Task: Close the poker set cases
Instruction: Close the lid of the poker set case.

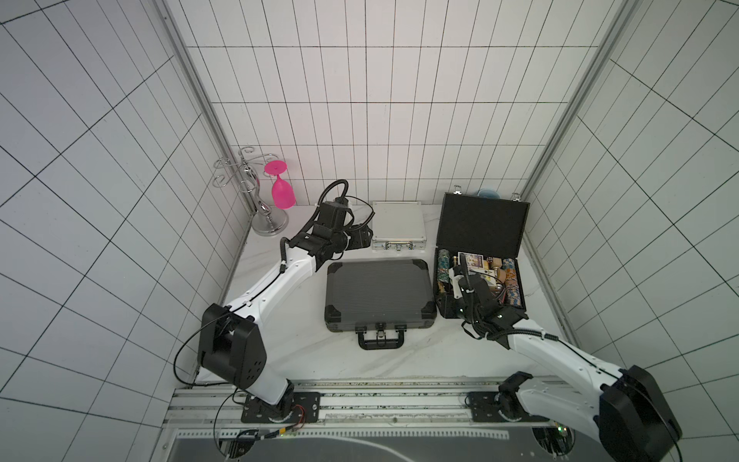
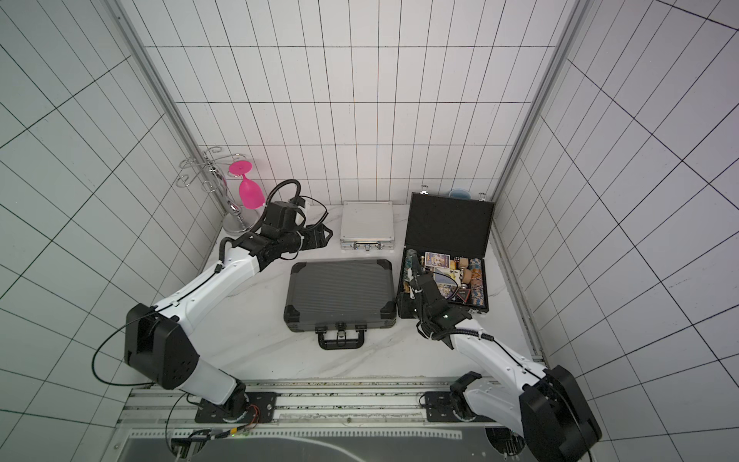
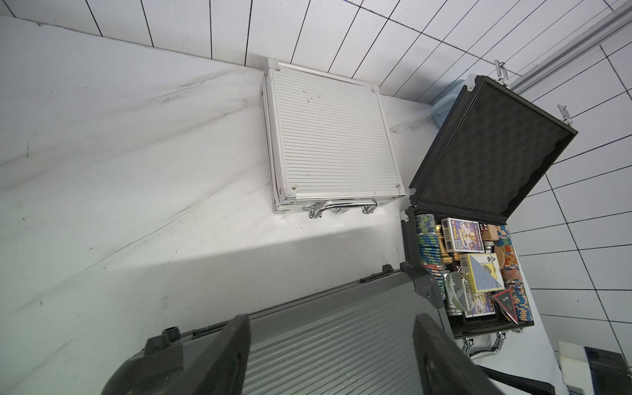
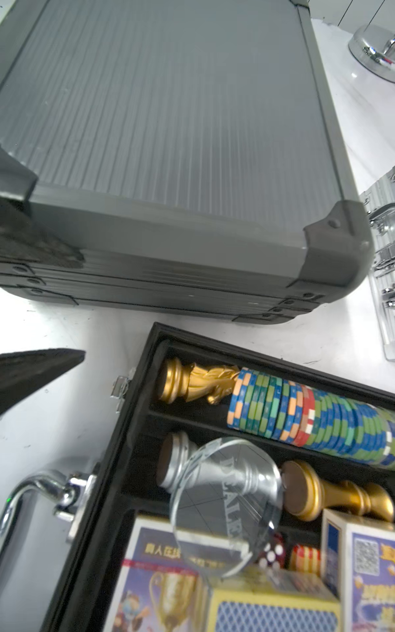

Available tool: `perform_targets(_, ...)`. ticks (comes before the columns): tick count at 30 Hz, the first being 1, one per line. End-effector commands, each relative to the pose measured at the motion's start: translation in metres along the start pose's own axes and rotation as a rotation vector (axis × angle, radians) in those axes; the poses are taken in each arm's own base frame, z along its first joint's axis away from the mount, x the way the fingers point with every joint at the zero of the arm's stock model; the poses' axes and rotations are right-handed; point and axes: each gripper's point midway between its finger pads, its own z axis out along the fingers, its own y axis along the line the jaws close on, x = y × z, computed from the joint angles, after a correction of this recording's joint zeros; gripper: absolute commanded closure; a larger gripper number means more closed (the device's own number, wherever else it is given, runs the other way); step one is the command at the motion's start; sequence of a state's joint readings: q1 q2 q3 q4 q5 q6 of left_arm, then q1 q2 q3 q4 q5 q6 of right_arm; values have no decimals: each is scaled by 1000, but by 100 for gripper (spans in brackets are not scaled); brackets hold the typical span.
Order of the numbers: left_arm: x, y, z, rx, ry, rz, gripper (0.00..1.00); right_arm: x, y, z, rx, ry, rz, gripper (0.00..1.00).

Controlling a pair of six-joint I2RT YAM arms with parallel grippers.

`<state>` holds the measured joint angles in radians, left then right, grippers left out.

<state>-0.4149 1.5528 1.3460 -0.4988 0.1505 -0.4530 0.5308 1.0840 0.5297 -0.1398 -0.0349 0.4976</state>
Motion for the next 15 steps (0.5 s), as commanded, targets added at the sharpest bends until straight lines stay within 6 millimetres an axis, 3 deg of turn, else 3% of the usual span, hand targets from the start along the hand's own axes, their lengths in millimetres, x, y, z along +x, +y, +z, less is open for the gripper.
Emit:
perform_targets(1, -7, 2, -9, 3, -36, -8, 25, 23, -13, 3, 43, 67, 36, 57)
perform_targets(5, 4, 8, -8, -15, -3, -8, 25, 8, -6, 3, 43, 59, -1, 52)
perform_targets(11, 52, 33, -2, -69, 109, -26, 26, -27, 19, -14, -20, -10, -44, 48)
perform_targets(15, 70, 43, -10, -78, 107, -36, 28, -40, 38, -20, -75, -32, -85, 49)
